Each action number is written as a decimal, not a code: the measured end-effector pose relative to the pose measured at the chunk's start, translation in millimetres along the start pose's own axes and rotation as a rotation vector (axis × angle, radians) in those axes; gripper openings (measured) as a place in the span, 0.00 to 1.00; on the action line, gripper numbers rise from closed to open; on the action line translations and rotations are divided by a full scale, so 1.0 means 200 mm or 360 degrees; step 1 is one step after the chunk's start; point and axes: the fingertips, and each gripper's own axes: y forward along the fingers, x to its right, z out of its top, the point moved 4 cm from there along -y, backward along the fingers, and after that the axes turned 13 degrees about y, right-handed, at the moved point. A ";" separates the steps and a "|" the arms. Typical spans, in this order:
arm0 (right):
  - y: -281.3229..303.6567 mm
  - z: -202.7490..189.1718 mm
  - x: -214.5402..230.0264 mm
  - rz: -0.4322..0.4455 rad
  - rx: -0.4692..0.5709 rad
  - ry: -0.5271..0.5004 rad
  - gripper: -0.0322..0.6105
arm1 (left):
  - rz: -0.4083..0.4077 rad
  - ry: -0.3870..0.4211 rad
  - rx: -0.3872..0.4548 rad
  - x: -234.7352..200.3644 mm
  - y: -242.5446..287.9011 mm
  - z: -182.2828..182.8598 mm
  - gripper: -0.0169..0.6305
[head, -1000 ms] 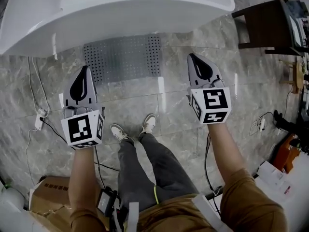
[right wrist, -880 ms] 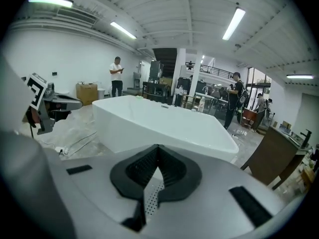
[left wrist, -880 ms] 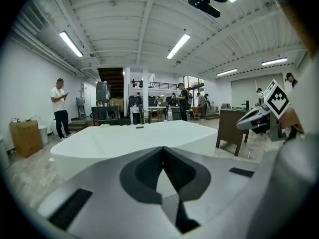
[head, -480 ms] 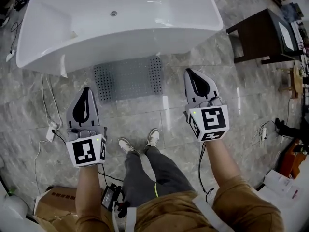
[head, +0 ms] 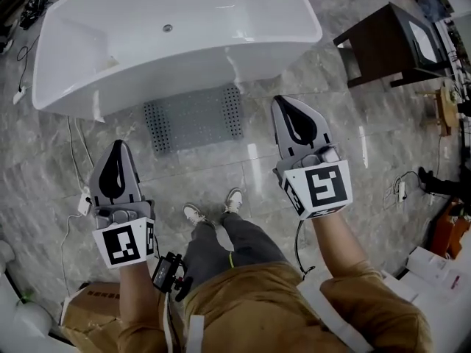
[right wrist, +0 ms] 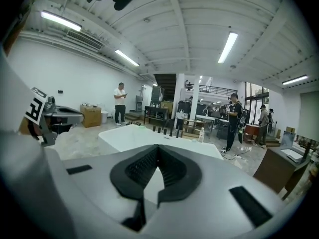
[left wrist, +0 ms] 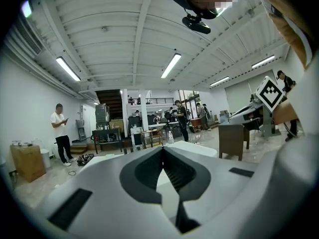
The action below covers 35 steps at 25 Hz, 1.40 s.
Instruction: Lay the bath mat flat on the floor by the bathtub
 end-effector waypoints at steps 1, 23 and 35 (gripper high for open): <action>-0.03 0.03 -0.02 0.0009 0.0014 0.0012 0.05 | 0.0020 0.0002 0.0014 -0.03 -0.03 0.04 0.03; -0.47 0.58 -0.06 0.0035 0.0282 0.0063 0.05 | 0.0236 -0.0019 0.0182 -0.39 -0.46 0.55 0.03; -0.65 0.67 0.03 -0.0030 0.0311 0.0083 0.05 | 0.0289 -0.0036 0.0208 -0.48 -0.60 0.72 0.03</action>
